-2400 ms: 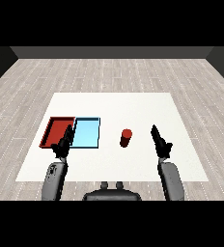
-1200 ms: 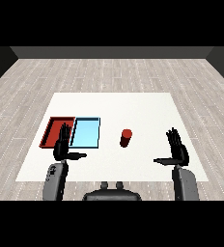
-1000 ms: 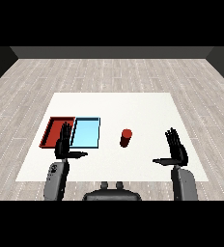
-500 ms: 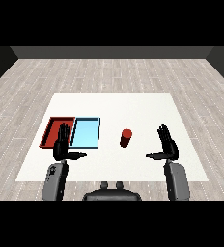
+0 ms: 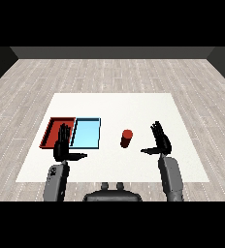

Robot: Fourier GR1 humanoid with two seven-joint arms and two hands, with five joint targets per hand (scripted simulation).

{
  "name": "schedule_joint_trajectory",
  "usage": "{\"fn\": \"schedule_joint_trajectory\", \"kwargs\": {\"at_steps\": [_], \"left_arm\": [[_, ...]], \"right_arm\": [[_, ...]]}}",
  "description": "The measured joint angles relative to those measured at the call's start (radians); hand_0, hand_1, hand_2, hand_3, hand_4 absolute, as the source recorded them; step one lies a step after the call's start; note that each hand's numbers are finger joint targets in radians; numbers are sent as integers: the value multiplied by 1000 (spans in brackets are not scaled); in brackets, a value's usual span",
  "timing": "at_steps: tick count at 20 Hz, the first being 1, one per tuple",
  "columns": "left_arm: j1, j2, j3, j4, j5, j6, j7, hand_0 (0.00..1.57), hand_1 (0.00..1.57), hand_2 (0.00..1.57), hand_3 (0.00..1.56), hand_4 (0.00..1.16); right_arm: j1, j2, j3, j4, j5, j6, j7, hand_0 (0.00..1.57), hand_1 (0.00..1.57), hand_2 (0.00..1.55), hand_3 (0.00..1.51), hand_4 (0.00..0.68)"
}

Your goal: Pick the red can and put it in the red box

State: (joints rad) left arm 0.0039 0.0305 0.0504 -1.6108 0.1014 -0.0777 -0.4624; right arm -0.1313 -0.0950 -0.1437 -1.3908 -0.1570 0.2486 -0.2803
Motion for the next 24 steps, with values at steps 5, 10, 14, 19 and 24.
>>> {"fn": "schedule_joint_trajectory", "kwargs": {"at_steps": [5,10,14,19,24], "left_arm": [[-1,19,18,19,12,-19,-12,0,0,0,0,0],[-23,13,15,26,4,-3,3,0,0,0,0,0],[2,11,8,-18,7,-1,23,0,0,0,0,0],[-18,7,9,12,1,3,6,0,0,0,0,0],[-19,10,13,15,11,-4,7,0,0,0,0,0]], "right_arm": [[-31,41,21,50,-16,-24,10,0,0,0,0,0],[-52,49,23,151,-11,-22,-53,0,0,0,0,0],[-58,71,43,171,-19,-43,-61,0,0,0,0,0],[-75,84,67,223,-33,-54,-82,0,0,0,0,0],[-92,92,110,266,-63,-83,-99,0,0,0,0,0]]}}
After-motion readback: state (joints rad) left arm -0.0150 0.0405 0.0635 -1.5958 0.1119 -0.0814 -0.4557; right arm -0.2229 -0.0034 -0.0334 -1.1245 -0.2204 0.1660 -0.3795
